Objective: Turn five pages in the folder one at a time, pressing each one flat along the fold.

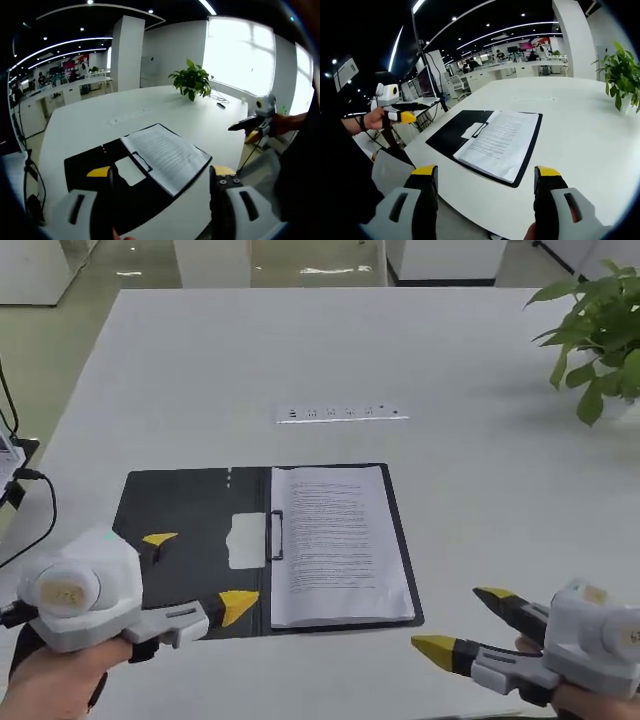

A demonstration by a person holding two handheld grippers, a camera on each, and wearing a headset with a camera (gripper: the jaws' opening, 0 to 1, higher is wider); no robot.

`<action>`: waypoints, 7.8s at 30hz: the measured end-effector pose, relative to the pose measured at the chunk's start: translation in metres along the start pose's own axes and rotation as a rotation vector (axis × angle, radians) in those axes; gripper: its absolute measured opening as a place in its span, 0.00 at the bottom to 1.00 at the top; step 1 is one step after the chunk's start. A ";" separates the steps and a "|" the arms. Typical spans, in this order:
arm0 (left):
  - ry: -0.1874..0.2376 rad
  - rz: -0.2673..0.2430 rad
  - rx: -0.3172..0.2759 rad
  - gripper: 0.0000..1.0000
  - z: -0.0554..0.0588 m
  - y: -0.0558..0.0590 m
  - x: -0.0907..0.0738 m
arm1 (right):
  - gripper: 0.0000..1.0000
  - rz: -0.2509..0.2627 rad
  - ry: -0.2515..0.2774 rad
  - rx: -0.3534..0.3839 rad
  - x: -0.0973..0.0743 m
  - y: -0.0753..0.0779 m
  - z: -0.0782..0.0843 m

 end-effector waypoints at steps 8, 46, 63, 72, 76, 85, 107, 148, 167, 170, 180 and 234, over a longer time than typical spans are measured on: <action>0.005 0.050 0.033 0.78 -0.015 0.009 0.030 | 0.78 0.002 -0.007 0.005 -0.002 0.006 0.003; -0.161 0.245 0.184 0.77 -0.007 0.084 0.186 | 0.75 0.013 -0.016 0.055 -0.007 0.024 0.013; -0.292 0.223 0.221 0.77 0.045 0.110 0.232 | 0.73 0.009 -0.027 0.080 -0.008 0.033 0.019; -0.328 0.192 0.238 0.76 0.065 0.107 0.241 | 0.73 -0.002 -0.037 0.085 -0.004 0.033 0.020; -0.325 0.185 0.264 0.74 0.065 0.105 0.240 | 0.72 -0.007 -0.039 0.082 -0.001 0.035 0.018; -0.300 0.188 0.258 0.68 0.063 0.100 0.240 | 0.70 -0.031 -0.042 0.091 0.015 0.040 0.017; -0.275 0.179 0.251 0.65 0.063 0.097 0.242 | 0.51 -0.162 0.027 0.243 0.087 0.063 -0.014; -0.277 0.216 0.192 0.75 0.061 0.106 0.241 | 0.20 -0.225 -0.045 0.325 0.124 0.060 0.003; -0.257 0.255 0.212 0.80 0.050 0.116 0.226 | 0.00 -0.244 -0.039 0.408 0.123 0.062 0.015; -0.249 0.250 0.214 0.80 0.048 0.112 0.223 | 0.00 -0.237 -0.023 0.423 0.123 0.066 0.012; -0.213 0.230 0.194 0.81 0.038 0.102 0.207 | 0.00 -0.224 0.020 0.464 0.118 0.062 -0.003; -0.077 -0.041 0.052 0.81 0.047 -0.038 0.058 | 0.00 -0.482 0.103 0.398 0.174 -0.070 -0.099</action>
Point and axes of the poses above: the centre of the closed fingertips' face, and the gripper's own axes: x roughly forward along the fingers, y roughly to its right, z roughly out of its underside, the point moved 1 cm from there along -x, roughly backward along the fingers, and after that the axes turned 4 degrees about -y, right-handed, at the moved point
